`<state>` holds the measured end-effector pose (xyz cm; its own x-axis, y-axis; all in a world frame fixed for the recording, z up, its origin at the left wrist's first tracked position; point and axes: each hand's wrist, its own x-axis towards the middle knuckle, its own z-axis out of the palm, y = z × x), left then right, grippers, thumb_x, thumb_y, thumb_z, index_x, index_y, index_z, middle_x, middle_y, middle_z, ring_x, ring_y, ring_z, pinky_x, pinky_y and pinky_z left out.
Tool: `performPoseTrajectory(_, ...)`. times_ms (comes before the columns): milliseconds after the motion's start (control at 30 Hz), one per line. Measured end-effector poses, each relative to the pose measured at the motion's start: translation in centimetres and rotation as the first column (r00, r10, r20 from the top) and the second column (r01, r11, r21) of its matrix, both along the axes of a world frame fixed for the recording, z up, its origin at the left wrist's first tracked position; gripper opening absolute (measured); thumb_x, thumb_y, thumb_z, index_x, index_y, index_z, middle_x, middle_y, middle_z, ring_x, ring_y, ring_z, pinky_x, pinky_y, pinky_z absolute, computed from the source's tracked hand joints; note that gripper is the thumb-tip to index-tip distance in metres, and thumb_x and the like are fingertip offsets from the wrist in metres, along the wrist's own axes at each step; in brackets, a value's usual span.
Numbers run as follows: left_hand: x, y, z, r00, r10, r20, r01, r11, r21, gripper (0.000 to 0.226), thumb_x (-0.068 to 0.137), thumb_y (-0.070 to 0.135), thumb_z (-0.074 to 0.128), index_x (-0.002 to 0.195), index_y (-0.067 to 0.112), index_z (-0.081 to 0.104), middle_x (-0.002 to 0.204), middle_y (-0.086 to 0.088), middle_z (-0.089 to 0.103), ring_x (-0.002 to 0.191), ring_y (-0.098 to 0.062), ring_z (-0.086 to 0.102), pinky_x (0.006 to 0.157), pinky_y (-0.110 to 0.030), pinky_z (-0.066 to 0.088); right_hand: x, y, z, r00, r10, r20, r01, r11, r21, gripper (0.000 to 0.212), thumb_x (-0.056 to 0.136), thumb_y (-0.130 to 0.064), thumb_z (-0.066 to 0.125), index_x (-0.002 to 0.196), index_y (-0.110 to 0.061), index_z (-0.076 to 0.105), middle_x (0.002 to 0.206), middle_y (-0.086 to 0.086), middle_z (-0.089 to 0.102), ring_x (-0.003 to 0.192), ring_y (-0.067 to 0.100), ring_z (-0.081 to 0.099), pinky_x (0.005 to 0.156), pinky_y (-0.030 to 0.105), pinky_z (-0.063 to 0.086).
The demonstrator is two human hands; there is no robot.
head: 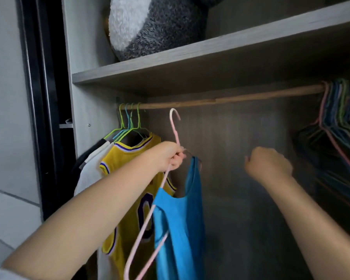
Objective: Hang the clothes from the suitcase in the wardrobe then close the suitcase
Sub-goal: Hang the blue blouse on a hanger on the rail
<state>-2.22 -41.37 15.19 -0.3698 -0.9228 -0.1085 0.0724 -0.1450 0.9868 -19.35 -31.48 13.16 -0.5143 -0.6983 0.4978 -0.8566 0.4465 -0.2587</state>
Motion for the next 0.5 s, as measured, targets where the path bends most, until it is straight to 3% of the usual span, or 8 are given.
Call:
performPoseTrajectory(100, 1.1, -2.1, 0.8, 0.971, 0.161, 0.177, -0.123, 0.97, -0.208, 0.027, 0.1, 0.01, 0.033, 0.073, 0.007, 0.038, 0.061, -0.002, 0.034, 0.019, -0.001, 0.022, 0.023, -0.01, 0.013, 0.4, -3.1, 0.4, 0.996, 0.08, -0.028, -0.082, 0.993, -0.081, 0.033, 0.094, -0.022, 0.044, 0.118, -0.004, 0.058, 0.125, 0.018, 0.057, 0.116, 0.033, 0.054, 0.089, 0.033, 0.046)
performPoseTrajectory(167, 2.2, -3.8, 1.3, 0.914, 0.308, 0.264, -0.208, 0.914, -0.348, 0.03, 0.098, 0.008, 0.038, 0.068, 0.004, 0.042, 0.054, -0.003, 0.039, 0.018, -0.002, 0.022, 0.023, -0.012, 0.014, 0.8, -5.4, 0.4, 0.968, 0.117, -0.221, -0.161, 0.968, -0.194, 0.028, 0.088, -0.02, 0.055, 0.104, 0.001, 0.064, 0.109, 0.021, 0.063, 0.105, 0.035, 0.058, 0.08, 0.035, 0.05)
performPoseTrajectory(233, 3.2, -5.5, 1.8, 0.871, 0.397, 0.289, -0.264, 0.874, -0.407, 0.028, 0.096, 0.007, 0.042, 0.069, 0.0, 0.047, 0.041, -0.003, 0.043, 0.017, -0.003, 0.023, 0.024, -0.01, 0.014, 1.4, -7.5, 0.6, 0.915, 0.142, -0.379, -0.251, 0.933, -0.257, 0.027, 0.058, -0.014, 0.081, 0.069, 0.005, 0.065, 0.072, 0.023, 0.064, 0.07, 0.037, 0.063, 0.054, 0.038, 0.053)
performPoseTrajectory(300, 4.3, -7.6, 2.6, 0.846, 0.448, 0.289, -0.289, 0.841, -0.458, 0.027, 0.096, 0.006, 0.042, 0.07, -0.001, 0.047, 0.033, -0.001, 0.044, 0.016, -0.004, 0.022, 0.025, -0.01, 0.014, 1.9, -10.1, 1.3, 0.9, 0.185, -0.396, -0.31, 0.909, -0.28, 0.036, 0.035, -0.01, 0.086, 0.053, 0.001, 0.058, 0.053, 0.019, 0.058, 0.051, 0.035, 0.059, 0.04, 0.034, 0.047)
performPoseTrajectory(400, 5.9, -11.1, 4.0, 0.788, 0.547, 0.284, -0.331, 0.764, -0.553, 0.028, 0.092, 0.0, 0.044, 0.065, 0.001, 0.047, 0.047, -0.008, 0.047, 0.023, -0.01, 0.031, 0.03, -0.012, 0.02, 3.4, -12.9, 3.2, 0.863, 0.151, -0.483, -0.317, 0.905, -0.283, 0.037, 0.041, -0.016, 0.086, 0.065, -0.001, 0.062, 0.067, 0.019, 0.062, 0.064, 0.035, 0.062, 0.055, 0.038, 0.05)
performPoseTrajectory(433, 6.2, -12.1, 4.3, 0.76, 0.581, 0.291, -0.335, 0.734, -0.591, 0.025, 0.09, -0.003, 0.046, 0.066, -0.001, 0.051, 0.052, -0.01, 0.049, 0.031, -0.015, 0.037, 0.034, -0.017, 0.025, 3.8, -13.7, 3.7, 0.857, 0.152, -0.491, -0.313, 0.913, -0.263, 0.037, 0.055, -0.019, 0.082, 0.081, 0.0, 0.064, 0.086, 0.021, 0.064, 0.082, 0.035, 0.063, 0.071, 0.042, 0.05)
performPoseTrajectory(500, 6.9, -14.8, 5.5, 0.698, 0.629, 0.342, -0.293, 0.687, -0.665, 0.011, 0.085, -0.003, 0.054, 0.081, -0.007, 0.062, 0.066, -0.018, 0.06, 0.054, -0.029, 0.055, 0.047, -0.032, 0.043, 4.3, -16.5, 4.9, 0.854, 0.154, -0.497, -0.3, 0.926, -0.229, 0.046, 0.083, -0.026, 0.059, 0.122, -0.003, 0.05, 0.135, 0.017, 0.045, 0.126, 0.028, 0.041, 0.105, 0.043, 0.03)
